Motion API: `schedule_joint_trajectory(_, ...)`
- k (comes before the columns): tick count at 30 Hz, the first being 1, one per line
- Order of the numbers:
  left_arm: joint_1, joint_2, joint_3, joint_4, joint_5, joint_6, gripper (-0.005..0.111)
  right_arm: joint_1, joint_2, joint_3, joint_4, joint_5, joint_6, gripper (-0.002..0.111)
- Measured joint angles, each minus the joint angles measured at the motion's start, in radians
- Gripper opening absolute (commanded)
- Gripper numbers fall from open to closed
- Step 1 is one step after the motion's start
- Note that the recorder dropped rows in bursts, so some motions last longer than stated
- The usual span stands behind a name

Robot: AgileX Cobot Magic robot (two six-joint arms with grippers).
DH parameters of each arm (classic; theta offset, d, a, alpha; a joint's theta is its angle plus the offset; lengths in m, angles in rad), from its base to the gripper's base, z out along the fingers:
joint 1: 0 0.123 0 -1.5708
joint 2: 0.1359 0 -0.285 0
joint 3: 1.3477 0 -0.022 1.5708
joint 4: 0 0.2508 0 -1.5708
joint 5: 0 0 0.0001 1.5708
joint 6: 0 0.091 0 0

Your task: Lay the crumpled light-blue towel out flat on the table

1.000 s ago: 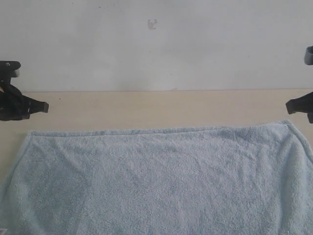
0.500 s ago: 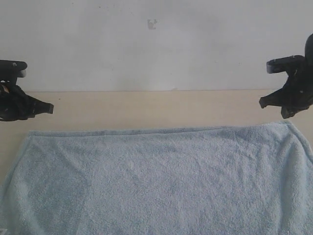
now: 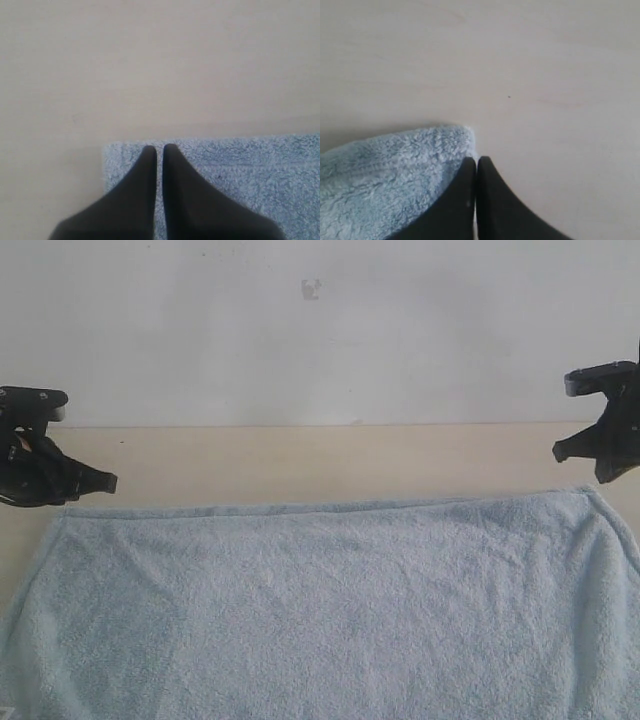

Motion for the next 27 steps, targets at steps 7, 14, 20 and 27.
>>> schedule_joint_trajectory(7,0.000,0.000,0.000,0.000,0.000,0.000,0.004,0.000,0.021,-0.006,0.017,0.000,-0.043,0.000)
schedule_joint_trajectory(14,0.000,0.000,0.000,0.000,0.000,0.002,0.004,0.000,0.059,-0.012,0.041,-0.001,-0.068,0.000)
schedule_joint_trajectory(20,0.000,0.000,0.000,0.000,0.000,0.002,0.004,0.000,0.061,-0.016,0.074,-0.018,-0.097,0.000)
schedule_joint_trajectory(27,0.000,0.000,0.000,0.000,0.004,0.002,0.004,0.000,0.076,-0.018,0.081,-0.038,-0.101,0.000)
